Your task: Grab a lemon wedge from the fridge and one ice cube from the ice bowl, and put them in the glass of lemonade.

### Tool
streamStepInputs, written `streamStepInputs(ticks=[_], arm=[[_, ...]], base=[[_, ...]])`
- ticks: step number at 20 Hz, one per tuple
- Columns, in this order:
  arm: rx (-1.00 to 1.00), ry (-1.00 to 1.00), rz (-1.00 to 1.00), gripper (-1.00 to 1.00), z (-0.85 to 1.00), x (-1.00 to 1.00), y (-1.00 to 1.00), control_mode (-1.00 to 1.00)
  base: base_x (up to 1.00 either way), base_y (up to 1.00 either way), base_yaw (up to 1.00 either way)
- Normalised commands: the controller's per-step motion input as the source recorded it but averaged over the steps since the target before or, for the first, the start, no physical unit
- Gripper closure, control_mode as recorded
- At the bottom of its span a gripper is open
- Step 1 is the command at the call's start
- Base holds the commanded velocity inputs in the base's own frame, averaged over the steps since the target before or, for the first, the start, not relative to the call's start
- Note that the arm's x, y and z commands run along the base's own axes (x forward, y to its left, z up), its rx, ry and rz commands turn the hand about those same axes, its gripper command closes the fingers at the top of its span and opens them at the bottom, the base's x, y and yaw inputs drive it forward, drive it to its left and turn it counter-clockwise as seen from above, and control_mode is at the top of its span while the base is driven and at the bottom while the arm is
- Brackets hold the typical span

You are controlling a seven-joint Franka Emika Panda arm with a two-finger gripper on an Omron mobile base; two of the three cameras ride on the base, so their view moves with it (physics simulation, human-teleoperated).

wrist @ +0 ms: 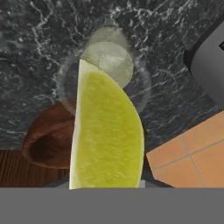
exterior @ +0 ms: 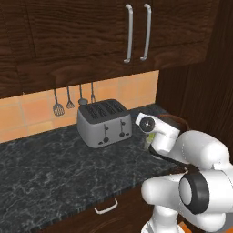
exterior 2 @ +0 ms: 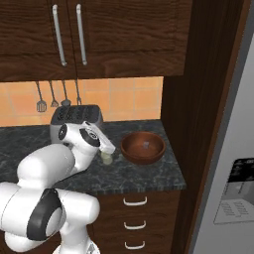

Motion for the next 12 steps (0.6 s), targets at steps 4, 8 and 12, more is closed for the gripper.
streamStepInputs(ticks=[4, 8, 12], arm=[[0.0, 0.0, 0.0, -1.0, 0.0, 0.13, -0.01, -1.0], [0.0, 0.0, 0.0, -1.0, 0.11, 0.45, 0.0, -1.0], [0.0, 0.0, 0.0, -1.0, 0.03, 0.27, 0.0, -1.0]], base=[[0.0, 0.0, 0.0], [0.0, 0.0, 0.0], [0.0, 0.0, 0.0]])
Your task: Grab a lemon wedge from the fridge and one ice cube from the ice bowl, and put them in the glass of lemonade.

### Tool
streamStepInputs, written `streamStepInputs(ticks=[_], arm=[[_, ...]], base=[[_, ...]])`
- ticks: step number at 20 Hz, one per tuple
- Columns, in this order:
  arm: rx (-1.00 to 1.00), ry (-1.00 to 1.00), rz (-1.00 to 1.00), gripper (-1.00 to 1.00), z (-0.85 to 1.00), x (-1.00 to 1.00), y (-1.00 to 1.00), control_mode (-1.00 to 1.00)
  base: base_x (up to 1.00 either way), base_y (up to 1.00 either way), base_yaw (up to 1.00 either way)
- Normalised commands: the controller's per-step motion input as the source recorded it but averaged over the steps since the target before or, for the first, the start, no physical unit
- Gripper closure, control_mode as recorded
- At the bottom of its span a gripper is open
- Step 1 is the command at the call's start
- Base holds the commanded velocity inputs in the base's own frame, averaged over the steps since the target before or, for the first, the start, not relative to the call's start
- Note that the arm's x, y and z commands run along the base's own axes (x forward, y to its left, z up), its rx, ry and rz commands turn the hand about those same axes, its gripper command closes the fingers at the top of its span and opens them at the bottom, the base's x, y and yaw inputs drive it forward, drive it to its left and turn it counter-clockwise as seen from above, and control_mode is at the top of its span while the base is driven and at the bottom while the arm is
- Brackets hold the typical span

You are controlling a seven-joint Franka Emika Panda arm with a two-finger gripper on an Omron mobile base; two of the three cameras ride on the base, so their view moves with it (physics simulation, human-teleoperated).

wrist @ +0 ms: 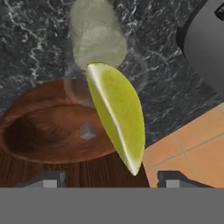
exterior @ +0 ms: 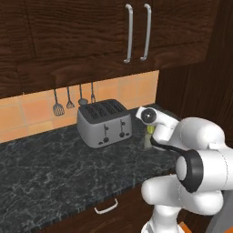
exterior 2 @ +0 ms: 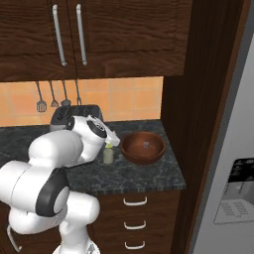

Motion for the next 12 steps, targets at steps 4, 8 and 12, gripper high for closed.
streamStepInputs(ticks=[4, 8, 12], arm=[[0.0, 0.0, 0.0, -1.0, 0.1, 0.07, 0.06, -1.0], [0.0, 0.0, 0.0, -1.0, 0.23, 0.01, 0.01, -1.0], [-0.01, -0.07, 0.0, -1.0, 0.27, -0.39, 0.0, -1.0]], base=[[0.0, 0.0, 0.0], [0.0, 0.0, 0.0], [0.0, 0.0, 0.0]])
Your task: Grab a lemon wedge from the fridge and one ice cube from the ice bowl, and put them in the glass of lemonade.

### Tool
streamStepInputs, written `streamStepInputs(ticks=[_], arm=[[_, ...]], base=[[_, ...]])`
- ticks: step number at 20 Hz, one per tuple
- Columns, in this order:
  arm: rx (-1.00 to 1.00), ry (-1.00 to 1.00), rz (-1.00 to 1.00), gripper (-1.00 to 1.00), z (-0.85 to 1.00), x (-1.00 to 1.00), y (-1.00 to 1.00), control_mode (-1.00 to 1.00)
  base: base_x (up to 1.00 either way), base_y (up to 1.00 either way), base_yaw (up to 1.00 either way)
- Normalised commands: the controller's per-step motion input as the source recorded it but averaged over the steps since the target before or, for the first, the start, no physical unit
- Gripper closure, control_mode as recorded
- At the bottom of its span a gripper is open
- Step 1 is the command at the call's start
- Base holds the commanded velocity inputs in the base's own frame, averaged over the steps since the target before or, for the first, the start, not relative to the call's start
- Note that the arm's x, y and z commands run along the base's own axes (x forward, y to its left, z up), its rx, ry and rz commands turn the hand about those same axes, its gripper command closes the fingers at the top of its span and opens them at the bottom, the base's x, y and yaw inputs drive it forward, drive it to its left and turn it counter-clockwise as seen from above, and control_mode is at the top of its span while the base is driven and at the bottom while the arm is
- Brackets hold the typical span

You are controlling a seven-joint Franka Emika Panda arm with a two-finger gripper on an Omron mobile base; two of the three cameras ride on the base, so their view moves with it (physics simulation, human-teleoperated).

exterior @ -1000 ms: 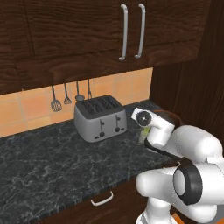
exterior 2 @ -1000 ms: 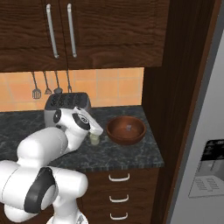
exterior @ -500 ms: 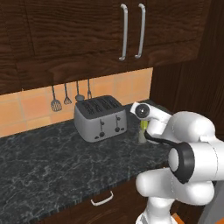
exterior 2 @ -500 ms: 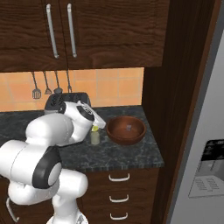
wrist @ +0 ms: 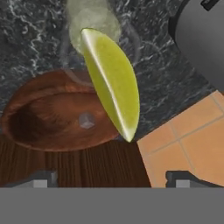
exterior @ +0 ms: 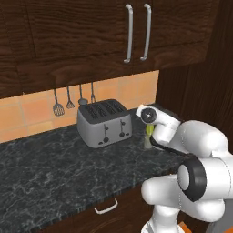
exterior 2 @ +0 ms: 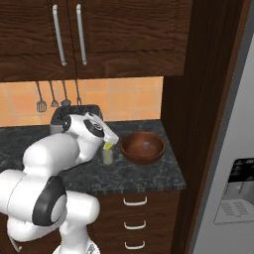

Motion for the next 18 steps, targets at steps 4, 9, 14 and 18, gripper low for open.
streamStepInputs(ticks=[4, 9, 14, 18], arm=[[-0.13, -0.36, 0.01, -1.0, 0.04, -1.0, 0.07, -1.0], [-0.15, -0.48, 0.0, -1.0, 0.12, -1.0, 0.22, -1.0], [-0.17, -0.29, 0.05, -1.0, 0.04, -1.0, 0.18, -1.0], [-0.2, -0.04, 0.05, -1.0, -0.02, -0.77, 0.81, -1.0]], base=[[0.0, 0.0, 0.0], [0.0, 0.0, 0.0], [0.0, 0.0, 0.0], [0.0, 0.0, 0.0]])
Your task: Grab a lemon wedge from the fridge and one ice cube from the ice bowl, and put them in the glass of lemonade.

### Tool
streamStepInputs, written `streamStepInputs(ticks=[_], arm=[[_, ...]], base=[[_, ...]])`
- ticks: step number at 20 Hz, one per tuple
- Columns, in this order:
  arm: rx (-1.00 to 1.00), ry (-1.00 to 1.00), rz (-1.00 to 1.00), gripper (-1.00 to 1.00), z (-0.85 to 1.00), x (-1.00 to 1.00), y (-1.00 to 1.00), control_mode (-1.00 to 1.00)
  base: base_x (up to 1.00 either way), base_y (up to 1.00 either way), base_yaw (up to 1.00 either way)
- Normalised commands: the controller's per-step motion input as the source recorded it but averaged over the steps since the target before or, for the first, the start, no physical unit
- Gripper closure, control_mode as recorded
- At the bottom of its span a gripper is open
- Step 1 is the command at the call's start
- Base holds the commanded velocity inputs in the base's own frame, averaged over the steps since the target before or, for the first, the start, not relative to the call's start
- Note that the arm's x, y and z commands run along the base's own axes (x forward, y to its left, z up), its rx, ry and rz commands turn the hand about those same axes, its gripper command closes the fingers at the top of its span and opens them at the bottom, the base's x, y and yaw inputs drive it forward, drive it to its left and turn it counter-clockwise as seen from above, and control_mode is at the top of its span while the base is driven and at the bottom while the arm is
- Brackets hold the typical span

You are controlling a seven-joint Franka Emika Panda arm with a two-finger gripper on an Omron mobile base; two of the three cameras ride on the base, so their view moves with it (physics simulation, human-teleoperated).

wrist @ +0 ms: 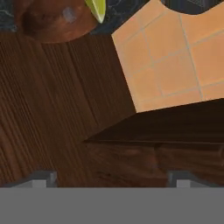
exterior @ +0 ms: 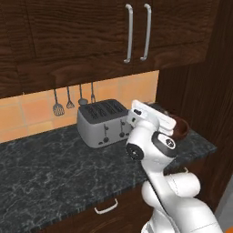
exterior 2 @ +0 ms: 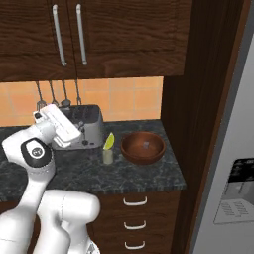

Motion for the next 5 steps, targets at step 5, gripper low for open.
streamStepInputs(ticks=[5], arm=[[-0.2, 0.07, 0.0, -1.0, -0.09, -0.6, 0.92, -1.0]], base=[[0.0, 0.0, 0.0]])
